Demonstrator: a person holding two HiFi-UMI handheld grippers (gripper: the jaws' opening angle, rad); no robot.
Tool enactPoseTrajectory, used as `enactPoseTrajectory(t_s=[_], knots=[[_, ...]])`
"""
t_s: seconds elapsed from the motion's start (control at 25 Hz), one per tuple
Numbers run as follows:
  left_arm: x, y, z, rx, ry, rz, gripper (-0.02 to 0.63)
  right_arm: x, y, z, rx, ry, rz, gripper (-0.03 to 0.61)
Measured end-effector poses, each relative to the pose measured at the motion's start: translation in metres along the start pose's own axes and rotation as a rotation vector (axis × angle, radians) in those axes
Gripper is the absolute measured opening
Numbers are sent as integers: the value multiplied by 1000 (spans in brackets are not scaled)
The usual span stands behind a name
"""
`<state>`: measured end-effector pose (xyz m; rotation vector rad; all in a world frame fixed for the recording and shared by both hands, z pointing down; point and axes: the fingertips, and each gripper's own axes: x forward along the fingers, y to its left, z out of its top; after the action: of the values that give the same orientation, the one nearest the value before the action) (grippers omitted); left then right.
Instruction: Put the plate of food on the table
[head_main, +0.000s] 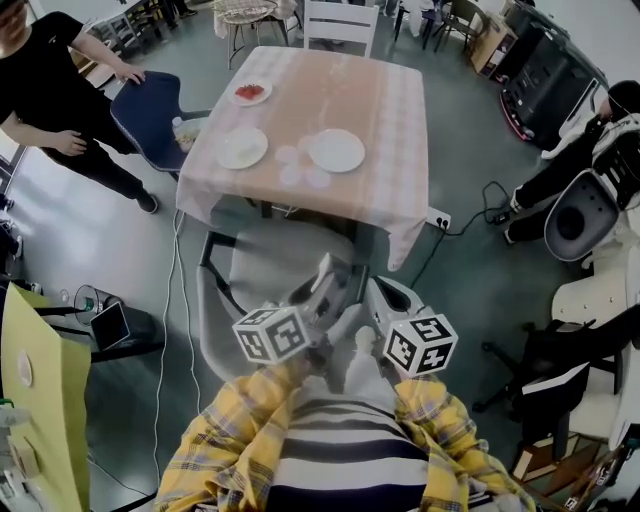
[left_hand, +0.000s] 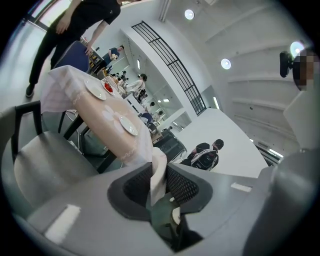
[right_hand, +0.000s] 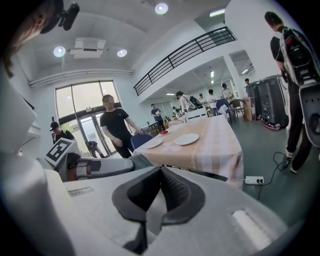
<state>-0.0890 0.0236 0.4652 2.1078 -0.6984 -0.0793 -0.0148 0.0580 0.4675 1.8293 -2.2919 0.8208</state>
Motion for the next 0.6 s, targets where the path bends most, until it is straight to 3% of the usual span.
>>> enactPoseTrajectory(t_s=[0.28, 0.6], knots=[[33, 1, 18, -31, -109, 79, 86, 21, -27, 23, -54, 31, 103, -2], [107, -19, 37, -37, -224, 120, 86, 29, -84, 54, -124, 58, 208, -2]])
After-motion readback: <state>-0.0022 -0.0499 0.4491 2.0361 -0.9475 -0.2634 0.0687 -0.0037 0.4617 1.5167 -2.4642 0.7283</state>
